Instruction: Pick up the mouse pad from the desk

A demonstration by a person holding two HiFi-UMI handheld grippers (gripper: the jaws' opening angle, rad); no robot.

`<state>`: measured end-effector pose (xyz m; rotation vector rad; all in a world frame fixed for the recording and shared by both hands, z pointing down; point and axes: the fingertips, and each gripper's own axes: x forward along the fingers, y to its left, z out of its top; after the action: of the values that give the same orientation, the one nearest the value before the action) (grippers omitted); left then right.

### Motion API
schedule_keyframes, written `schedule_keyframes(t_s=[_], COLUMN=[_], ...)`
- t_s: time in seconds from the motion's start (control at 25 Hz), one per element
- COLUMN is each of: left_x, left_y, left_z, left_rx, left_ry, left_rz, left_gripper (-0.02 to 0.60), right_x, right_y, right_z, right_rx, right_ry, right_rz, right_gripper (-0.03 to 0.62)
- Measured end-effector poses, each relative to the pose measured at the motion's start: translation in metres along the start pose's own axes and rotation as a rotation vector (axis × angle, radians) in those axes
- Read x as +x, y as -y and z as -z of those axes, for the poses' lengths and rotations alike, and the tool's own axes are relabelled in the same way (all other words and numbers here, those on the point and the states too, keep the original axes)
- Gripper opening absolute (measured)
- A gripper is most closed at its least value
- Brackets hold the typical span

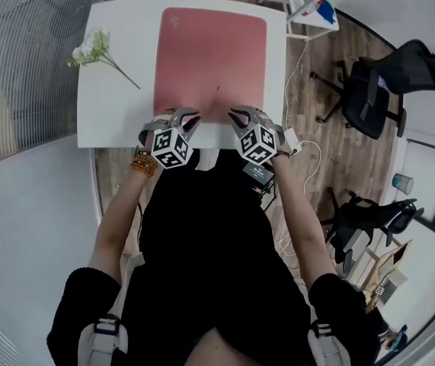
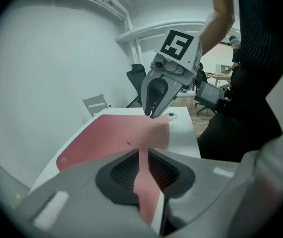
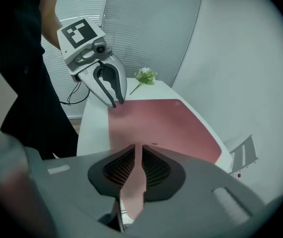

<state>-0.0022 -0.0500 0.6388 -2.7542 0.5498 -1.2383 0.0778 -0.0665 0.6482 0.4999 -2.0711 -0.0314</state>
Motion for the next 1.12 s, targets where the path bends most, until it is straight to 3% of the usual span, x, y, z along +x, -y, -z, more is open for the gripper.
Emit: schedule_keyframes(t_s=[0.2,0.48,1.12], left_x=[0.022,0.037,0.065], left_y=[0.012,0.028,0.04], left_z=[0.019,0.049,0.06], left_rx=[-0.037,0.008,-0.006], left_ry=[-0.082,-0.182,-0.234], left_rz=[0.065,0.126,0.185], left_gripper=[0.109,0.15,0.155], right_x=[0.022,0.045,0.074], right_y=[-0.017,-0.027,-0.051], right_z=[0.018,0.025,0.03], right_rx=[-0.086,-0.119,-0.14], right_ry=[-0.064,-0.108,-0.167], right_rz=[-0.088,-0.16,-0.267], right_gripper=[0.099,0.143,0.19])
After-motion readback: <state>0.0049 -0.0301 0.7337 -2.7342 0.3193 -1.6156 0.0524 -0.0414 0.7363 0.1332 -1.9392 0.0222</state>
